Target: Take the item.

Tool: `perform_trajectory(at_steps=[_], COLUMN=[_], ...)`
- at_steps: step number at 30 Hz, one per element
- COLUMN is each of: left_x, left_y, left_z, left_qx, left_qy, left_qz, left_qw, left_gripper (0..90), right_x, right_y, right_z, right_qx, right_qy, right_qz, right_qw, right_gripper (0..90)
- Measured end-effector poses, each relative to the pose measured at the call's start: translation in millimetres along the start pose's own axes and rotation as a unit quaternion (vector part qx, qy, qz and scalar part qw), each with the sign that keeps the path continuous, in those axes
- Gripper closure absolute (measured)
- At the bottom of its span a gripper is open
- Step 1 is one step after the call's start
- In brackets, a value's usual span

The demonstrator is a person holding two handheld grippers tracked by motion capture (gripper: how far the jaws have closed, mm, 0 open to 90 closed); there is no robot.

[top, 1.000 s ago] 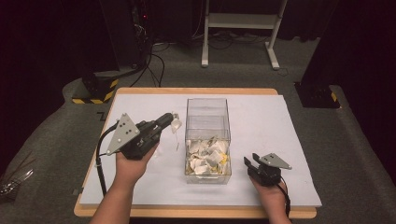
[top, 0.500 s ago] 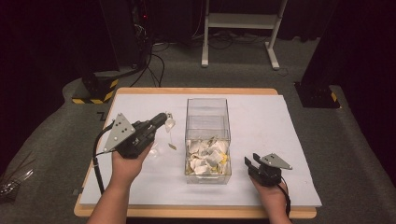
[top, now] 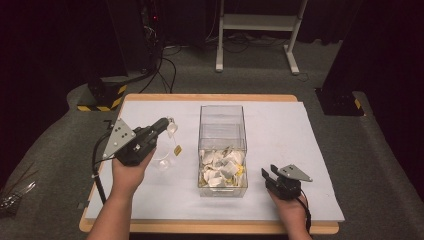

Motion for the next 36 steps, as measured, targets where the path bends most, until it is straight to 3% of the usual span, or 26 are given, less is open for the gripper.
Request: perform_trajectory(at_steps=[16,36], left_x=[11.6,19.9], left_y=[25.2,41.2], left_z=[-1.1,20.8], left_qx=[0.000,0.019], left_qy=[0.002,0.020], left_qz=[-0.030,-0.048], left_qw=[0.9996,0.9985], left_gripper=[88.4,88.4], right_x=[-1.6,-1.2], right_y=[0.6,1.8], right_z=[1.7,1.6], right_qx=[0.002,0.005], right_qy=[0.006,0.005], right_qz=[-0.001,0.000], right_qw=[1.0000,1.0000], right_gripper=[59.0,59.0])
Point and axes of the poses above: each handheld gripper's, and its own axes: x roughly backward along the jaws, z roughly out of its underside, y roughly to its left, the point moved 1 cm from there along -x, roughly forward along the jaws, and after that the axes turned 12 degrees about -y, right-handed, at the moved point
